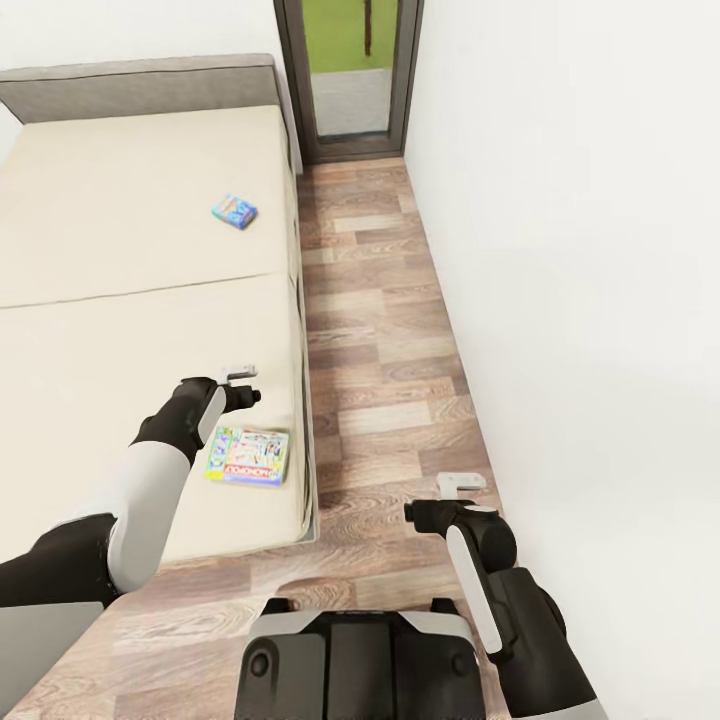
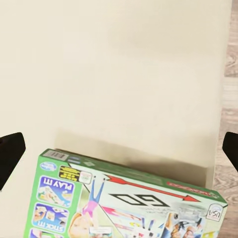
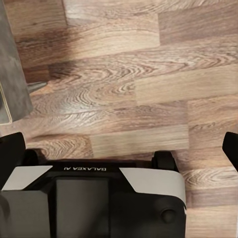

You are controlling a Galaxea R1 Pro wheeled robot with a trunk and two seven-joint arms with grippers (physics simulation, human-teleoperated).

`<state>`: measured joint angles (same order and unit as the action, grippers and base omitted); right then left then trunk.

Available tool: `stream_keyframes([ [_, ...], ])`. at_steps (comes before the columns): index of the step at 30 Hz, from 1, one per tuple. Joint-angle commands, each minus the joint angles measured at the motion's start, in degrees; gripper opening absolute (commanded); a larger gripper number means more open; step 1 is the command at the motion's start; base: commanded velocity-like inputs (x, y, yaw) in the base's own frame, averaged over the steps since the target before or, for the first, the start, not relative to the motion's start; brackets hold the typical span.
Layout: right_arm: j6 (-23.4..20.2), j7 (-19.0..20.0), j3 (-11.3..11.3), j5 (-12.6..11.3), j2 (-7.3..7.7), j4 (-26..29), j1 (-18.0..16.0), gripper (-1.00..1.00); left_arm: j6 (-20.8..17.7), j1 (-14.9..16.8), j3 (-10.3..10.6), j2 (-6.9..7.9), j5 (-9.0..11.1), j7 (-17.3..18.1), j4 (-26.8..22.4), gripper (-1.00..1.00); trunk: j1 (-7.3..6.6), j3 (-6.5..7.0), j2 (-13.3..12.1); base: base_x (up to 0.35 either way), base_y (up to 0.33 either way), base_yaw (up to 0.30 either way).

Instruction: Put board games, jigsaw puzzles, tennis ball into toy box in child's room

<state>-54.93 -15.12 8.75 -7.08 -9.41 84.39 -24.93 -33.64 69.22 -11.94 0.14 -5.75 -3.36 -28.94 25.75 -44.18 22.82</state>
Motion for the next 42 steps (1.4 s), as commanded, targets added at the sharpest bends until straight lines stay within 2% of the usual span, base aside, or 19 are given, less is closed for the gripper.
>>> stream_keyframes([
  [1,-0.18,-0.61,0.05,-0.59,0.00,0.05,-0.03,1.00,-0.27,0.03,-0.28,-0.05,-0.57,0.19,-0.07,1.00,0.03,-0.16,0.09,0.000,0.000,0.000],
  [42,-0.18,-0.79,0.04,-0.57,0.00,0.07,-0.03,1.00,-0.20,0.04,-0.19,0.04,-0.40,0.28,-0.21,1.00,0.03,-4.03,0.09,0.000,0.000,0.000],
])
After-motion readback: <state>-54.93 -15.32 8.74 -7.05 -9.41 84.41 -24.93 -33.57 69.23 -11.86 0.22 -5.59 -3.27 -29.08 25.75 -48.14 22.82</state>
